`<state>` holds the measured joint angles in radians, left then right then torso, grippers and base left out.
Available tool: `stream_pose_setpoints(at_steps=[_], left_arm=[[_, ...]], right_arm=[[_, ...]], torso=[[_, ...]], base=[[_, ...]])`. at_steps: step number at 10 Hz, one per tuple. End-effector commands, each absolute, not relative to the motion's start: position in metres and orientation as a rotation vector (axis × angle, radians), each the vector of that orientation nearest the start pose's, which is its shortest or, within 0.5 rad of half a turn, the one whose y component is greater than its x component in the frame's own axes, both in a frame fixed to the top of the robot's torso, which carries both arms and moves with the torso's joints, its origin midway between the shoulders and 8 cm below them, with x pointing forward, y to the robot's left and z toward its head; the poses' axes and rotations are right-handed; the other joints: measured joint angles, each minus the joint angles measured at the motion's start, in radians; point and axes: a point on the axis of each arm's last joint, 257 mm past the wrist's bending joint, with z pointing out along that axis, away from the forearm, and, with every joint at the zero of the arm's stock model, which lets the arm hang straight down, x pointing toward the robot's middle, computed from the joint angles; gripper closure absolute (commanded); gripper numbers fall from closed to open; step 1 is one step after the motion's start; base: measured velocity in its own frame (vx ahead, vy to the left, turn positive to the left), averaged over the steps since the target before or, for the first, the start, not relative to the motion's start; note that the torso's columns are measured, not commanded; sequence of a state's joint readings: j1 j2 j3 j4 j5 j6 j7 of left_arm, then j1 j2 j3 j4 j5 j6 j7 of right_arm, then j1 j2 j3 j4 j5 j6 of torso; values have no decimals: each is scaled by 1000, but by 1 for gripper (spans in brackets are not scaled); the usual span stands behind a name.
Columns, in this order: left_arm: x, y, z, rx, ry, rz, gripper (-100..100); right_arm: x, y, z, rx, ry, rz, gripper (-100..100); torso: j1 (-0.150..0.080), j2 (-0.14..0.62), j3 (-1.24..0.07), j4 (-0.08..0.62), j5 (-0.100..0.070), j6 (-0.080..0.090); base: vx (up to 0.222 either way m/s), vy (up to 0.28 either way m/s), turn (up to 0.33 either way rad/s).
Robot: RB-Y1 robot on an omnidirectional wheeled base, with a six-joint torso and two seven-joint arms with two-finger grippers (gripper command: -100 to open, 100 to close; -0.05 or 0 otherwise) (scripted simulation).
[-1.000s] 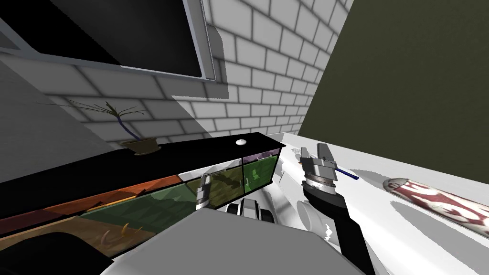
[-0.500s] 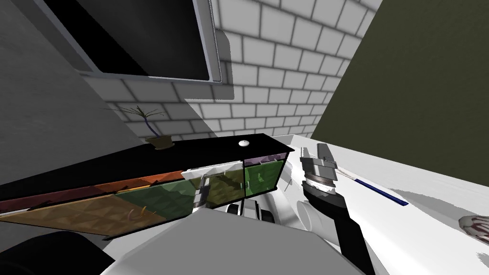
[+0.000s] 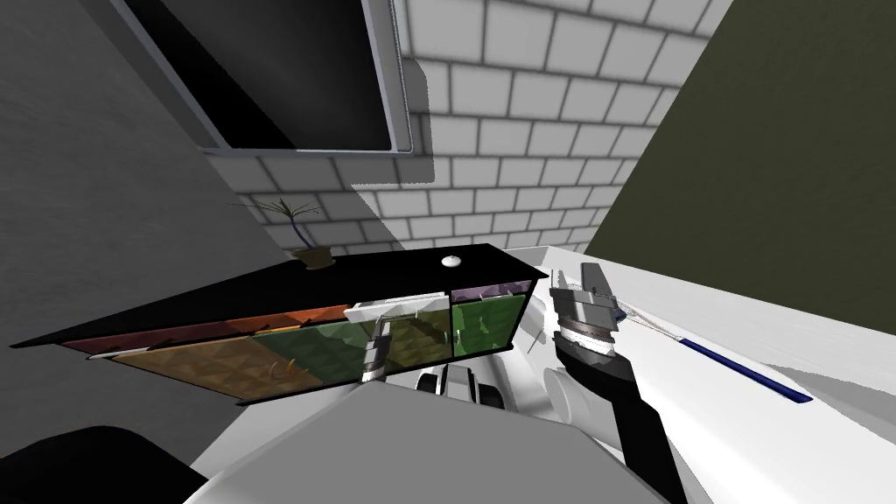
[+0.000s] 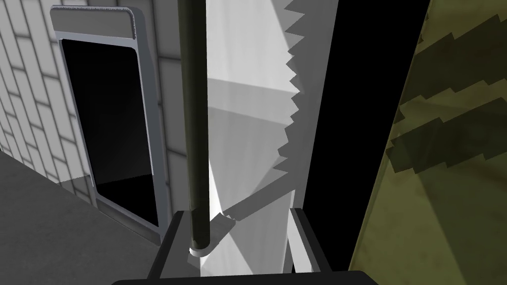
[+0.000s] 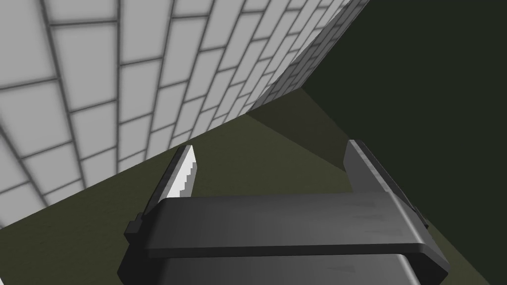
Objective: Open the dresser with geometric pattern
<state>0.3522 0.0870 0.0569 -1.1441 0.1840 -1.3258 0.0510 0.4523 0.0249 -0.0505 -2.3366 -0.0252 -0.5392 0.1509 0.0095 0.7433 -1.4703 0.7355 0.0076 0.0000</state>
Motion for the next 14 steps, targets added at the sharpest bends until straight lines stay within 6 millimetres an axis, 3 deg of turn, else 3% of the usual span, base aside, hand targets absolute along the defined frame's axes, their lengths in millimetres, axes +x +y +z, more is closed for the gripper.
stream_pose_setpoints(at_steps=[1, 5, 6, 11, 12, 13, 14], left_arm=[[336, 333, -246, -887, 610, -1241, 100], [382, 296, -250, -914, 626, -1242, 100], [391, 293, -241, -896, 613, -1256, 100], [437, 247, -236, -903, 648, -1267, 100], [444, 244, -226, -886, 634, -1282, 100], [452, 230, -231, -899, 661, -1274, 100], [459, 227, -221, -882, 648, -1289, 100]], right_arm=[[322, -291, 71, 524, 510, 1169, 0], [322, -291, 71, 524, 510, 1168, 0], [322, -291, 71, 524, 510, 1168, 0], [322, -291, 71, 525, 510, 1168, 0], [322, -291, 71, 525, 510, 1168, 0], [322, -291, 71, 525, 510, 1168, 0], [322, -291, 71, 524, 510, 1168, 0]], torso=[[1, -1, -1, 0, -1, -3], [-2, -8, -7, 0, -5, -4], [-1, -5, -5, 0, -4, -4], [-6, -3, -5, 4, -8, -4], [-6, -2, -4, 4, -7, -3], [-8, -1, -4, 7, -10, -3], [-9, 3, -2, 8, -10, -2]], base=[[-169, 52, -6], [-152, 66, 19], [-145, 75, -19], [-129, 57, 14], [-114, 44, -1], [-148, 66, 23], [-113, 72, -1]])
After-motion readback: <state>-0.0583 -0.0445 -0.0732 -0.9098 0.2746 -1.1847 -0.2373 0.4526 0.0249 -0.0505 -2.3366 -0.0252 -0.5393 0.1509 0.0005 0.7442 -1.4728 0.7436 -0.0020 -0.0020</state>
